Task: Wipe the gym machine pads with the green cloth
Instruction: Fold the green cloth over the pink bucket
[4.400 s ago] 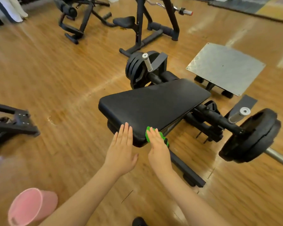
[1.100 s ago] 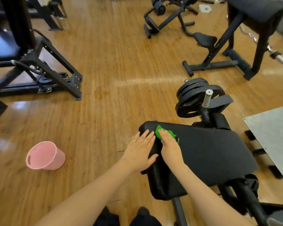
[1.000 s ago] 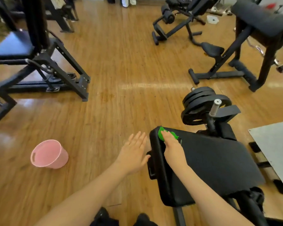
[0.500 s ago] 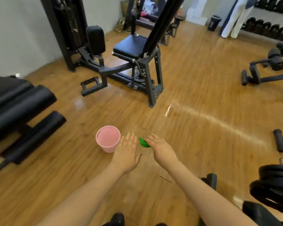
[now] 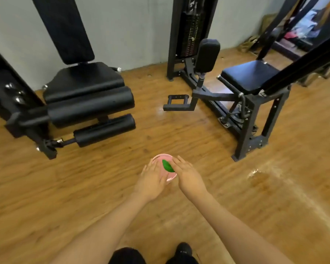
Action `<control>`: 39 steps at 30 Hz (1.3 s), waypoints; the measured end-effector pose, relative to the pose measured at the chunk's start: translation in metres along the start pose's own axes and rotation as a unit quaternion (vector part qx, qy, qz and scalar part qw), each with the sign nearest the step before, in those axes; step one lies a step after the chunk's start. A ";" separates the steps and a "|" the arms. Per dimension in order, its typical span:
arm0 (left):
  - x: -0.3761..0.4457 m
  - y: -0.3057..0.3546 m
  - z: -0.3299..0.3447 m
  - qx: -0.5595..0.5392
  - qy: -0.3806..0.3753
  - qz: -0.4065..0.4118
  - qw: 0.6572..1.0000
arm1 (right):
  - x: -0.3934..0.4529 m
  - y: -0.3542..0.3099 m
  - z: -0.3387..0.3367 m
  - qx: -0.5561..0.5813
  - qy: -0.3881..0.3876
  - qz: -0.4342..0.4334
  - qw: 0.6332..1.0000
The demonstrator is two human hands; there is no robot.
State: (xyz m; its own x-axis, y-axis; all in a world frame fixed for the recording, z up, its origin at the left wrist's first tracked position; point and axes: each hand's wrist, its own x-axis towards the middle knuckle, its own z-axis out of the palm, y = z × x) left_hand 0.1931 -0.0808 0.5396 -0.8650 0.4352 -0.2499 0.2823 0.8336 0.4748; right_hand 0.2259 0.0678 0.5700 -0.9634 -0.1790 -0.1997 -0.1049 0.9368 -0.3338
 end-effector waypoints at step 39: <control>0.217 0.037 0.043 -0.577 0.313 -0.272 0.703 | 0.236 0.155 0.000 0.340 0.013 -0.043 0.939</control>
State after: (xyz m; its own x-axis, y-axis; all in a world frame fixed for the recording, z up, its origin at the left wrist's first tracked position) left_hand 0.0339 0.0586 0.4671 -0.8295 -0.3780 -0.4111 -0.3741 -0.1706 0.9116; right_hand -0.0178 0.1707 0.4716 -0.9650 -0.2299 -0.1263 -0.0084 0.5085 -0.8610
